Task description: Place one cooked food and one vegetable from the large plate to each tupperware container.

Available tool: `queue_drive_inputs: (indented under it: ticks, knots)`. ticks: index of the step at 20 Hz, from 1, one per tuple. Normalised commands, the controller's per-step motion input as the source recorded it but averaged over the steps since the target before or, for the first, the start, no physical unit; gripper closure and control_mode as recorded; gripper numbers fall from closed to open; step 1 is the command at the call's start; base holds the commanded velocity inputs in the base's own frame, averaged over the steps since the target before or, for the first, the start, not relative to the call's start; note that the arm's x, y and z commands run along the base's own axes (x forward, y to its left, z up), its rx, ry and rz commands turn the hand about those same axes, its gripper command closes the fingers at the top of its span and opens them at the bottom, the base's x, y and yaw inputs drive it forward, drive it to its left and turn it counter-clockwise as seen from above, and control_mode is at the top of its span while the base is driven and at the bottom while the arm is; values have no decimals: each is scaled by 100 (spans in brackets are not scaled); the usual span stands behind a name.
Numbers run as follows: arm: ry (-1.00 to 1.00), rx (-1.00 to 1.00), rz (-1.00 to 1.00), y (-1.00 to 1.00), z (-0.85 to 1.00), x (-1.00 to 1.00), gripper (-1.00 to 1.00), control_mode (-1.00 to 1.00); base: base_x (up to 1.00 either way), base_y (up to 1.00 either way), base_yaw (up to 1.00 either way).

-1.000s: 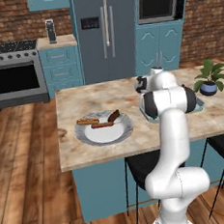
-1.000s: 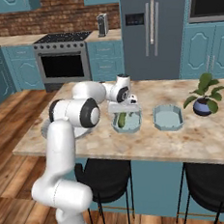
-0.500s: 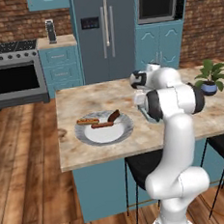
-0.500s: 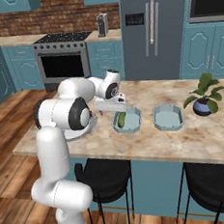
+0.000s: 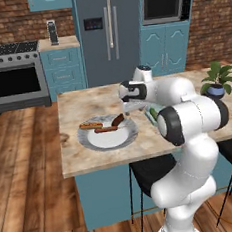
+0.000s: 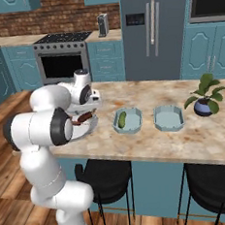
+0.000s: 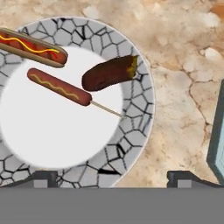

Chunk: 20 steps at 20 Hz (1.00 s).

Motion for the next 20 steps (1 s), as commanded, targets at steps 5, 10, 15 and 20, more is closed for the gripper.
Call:
queue_drive_inputs:
  ticks: [5, 10, 15, 20]
  knots:
    - [-5, -4, 9, 86, 6, 1, -100, -100, 0, 0, 0]
    - [-1, -2, 22, 98, 2, 13, -100, -100, 0, 0, 0]
    - [6, -15, 22, 58, -2, 15, -100, -100, 0, 0, 0]
    - [-2, -3, 14, 61, 0, 27, -100, -100, 0, 0, 0]
